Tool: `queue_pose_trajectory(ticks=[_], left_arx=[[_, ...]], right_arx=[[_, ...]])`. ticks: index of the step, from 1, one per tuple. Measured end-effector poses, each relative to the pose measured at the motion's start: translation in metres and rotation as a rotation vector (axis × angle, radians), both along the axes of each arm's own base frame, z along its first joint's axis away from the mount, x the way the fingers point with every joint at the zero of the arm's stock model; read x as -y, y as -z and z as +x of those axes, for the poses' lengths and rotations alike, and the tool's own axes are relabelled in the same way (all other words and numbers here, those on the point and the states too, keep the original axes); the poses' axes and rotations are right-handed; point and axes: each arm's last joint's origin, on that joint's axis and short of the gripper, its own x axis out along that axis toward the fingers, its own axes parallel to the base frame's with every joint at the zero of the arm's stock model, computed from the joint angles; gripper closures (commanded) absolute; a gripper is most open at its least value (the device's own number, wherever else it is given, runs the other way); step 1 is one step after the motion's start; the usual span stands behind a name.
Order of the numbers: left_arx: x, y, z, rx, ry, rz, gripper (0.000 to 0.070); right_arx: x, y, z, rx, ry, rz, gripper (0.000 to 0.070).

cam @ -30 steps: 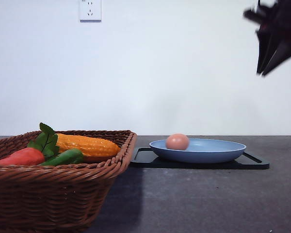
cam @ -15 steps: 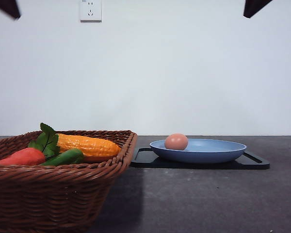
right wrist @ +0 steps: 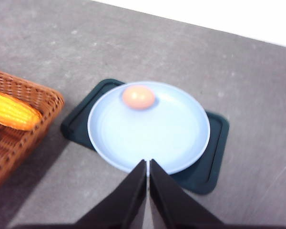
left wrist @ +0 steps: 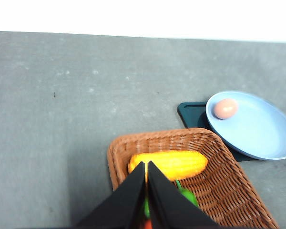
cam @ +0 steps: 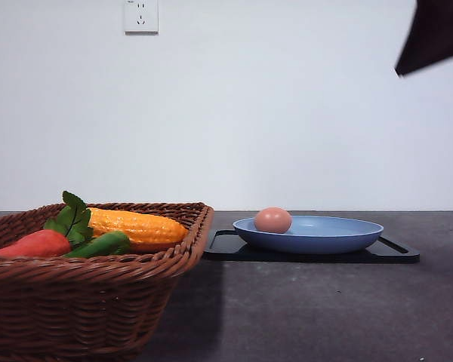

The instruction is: Transfer egg from basket to plate and serve

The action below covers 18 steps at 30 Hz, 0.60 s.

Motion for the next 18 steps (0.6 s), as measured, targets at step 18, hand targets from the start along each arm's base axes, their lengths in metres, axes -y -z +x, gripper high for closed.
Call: queue_pose_trajectory(ticks=[18], left_arx=[[-0.0026, 0.0072, -0.0085, 0.002, -0.021, -0.070, 0.0700]], right_arx=[[0.0016, 0.0141, -0.0021, 0.014, 0.007, 0.028, 0.0700]])
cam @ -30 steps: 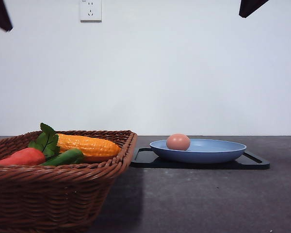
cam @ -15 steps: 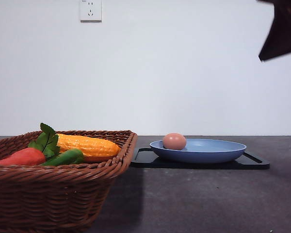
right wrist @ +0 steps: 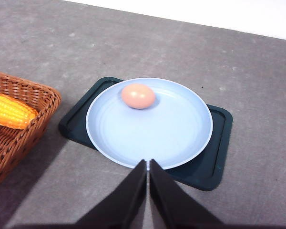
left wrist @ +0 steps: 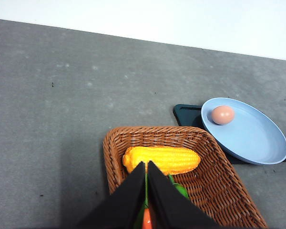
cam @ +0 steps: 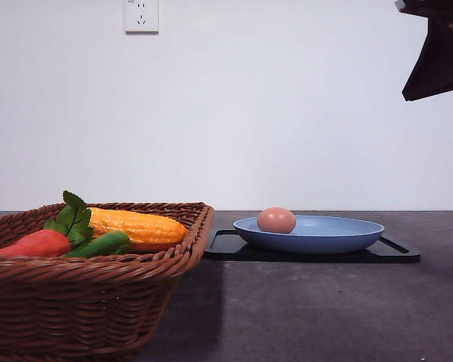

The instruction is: Transfer egg from basket to plate and serve

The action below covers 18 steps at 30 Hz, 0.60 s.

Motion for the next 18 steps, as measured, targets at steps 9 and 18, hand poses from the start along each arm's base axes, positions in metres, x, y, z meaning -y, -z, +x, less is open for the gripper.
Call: queue_pose_trajectory(ticks=[9, 18], left_arx=[[-0.007, -0.003, -0.012, 0.050, -0.036, 0.008, 0.0700], [-0.034, 0.011, -0.040, 0.241, -0.321, 0.146, 0.0700]], right_arx=[[0.000, 0.000, 0.000, 0.000, 0.000, 0.000, 0.0700], [0.000, 0.000, 0.000, 0.000, 0.000, 0.000, 0.0700]])
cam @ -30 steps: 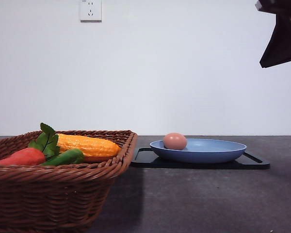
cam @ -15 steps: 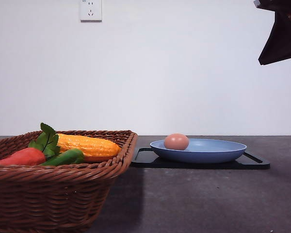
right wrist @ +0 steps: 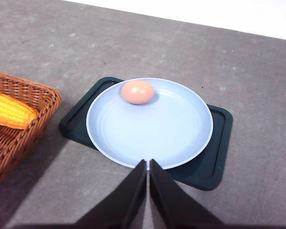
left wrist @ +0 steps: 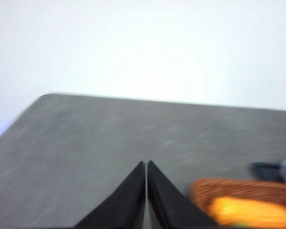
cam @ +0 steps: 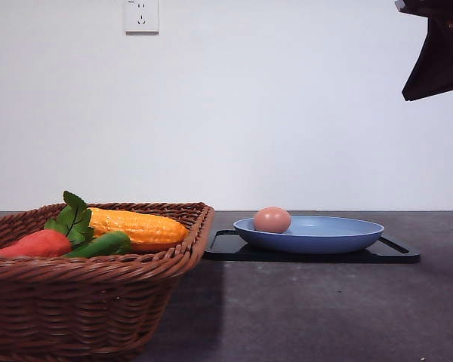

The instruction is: Transfer egg from basket to plate and serve

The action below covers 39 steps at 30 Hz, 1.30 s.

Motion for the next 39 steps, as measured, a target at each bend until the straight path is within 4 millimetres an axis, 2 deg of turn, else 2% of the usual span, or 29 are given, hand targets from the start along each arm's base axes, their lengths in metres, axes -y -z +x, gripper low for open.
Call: queue_pose_trajectory(ticks=[6, 12, 16, 21, 39], left_arx=[[-0.005, 0.040, 0.005, -0.037, -0.065, 0.009, 0.0700], [-0.006, 0.077, 0.020, -0.060, -0.075, -0.006, 0.0700], [-0.007, 0.093, 0.024, -0.106, -0.077, -0.023, 0.0700], [-0.007, 0.103, 0.026, -0.124, -0.078, -0.033, 0.0700], [-0.002, 0.104, 0.028, -0.106, -0.034, -0.064, 0.0700]], right_arx=[[0.000, 0.000, 0.000, 0.000, 0.000, 0.000, 0.0700], [0.000, 0.000, 0.000, 0.000, 0.000, 0.000, 0.0700], [0.000, 0.000, 0.000, 0.000, 0.000, 0.000, 0.0700], [0.000, 0.000, 0.000, 0.000, 0.000, 0.000, 0.0700], [0.000, 0.000, 0.000, 0.000, 0.000, 0.000, 0.0700]])
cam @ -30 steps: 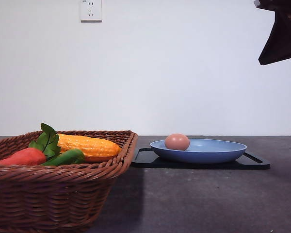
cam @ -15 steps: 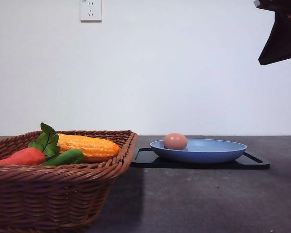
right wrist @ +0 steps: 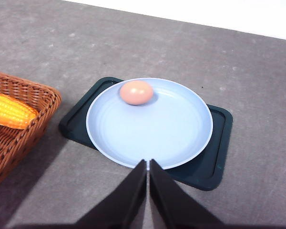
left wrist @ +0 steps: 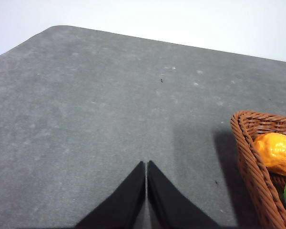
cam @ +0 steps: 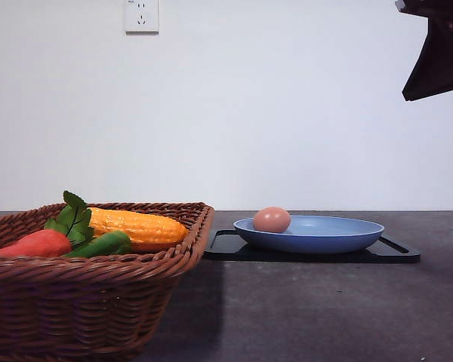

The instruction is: Transfer egg from basket to plate and serve

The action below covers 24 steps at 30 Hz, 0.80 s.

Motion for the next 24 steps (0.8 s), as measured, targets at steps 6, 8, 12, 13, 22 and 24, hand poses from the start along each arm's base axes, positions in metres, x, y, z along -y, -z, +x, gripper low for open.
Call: queue_pose_trajectory(ticks=[6, 8, 12, 13, 22, 24], left_arx=[[0.000, 0.000, 0.000, 0.000, 0.000, 0.000, 0.0700], [0.000, 0.000, 0.000, 0.000, 0.000, 0.000, 0.0700], [0.000, 0.000, 0.000, 0.000, 0.000, 0.000, 0.0700], [0.000, 0.000, 0.000, 0.000, 0.000, 0.000, 0.0700], [0.000, 0.000, 0.000, 0.000, 0.000, 0.000, 0.0700], [0.000, 0.000, 0.000, 0.000, 0.000, 0.000, 0.0700]], right_arx=[[0.000, 0.000, 0.000, 0.000, 0.000, 0.000, 0.0700], [0.000, 0.000, 0.000, 0.000, 0.000, 0.000, 0.0700], [0.000, 0.000, 0.000, 0.003, 0.005, -0.007, 0.0700], [0.001, 0.000, 0.000, 0.009, 0.013, -0.021, 0.0700], [0.030, 0.005, -0.011, 0.145, 0.050, -0.120, 0.0700], [0.040, 0.014, -0.014, 0.171, 0.031, -0.092, 0.0700]])
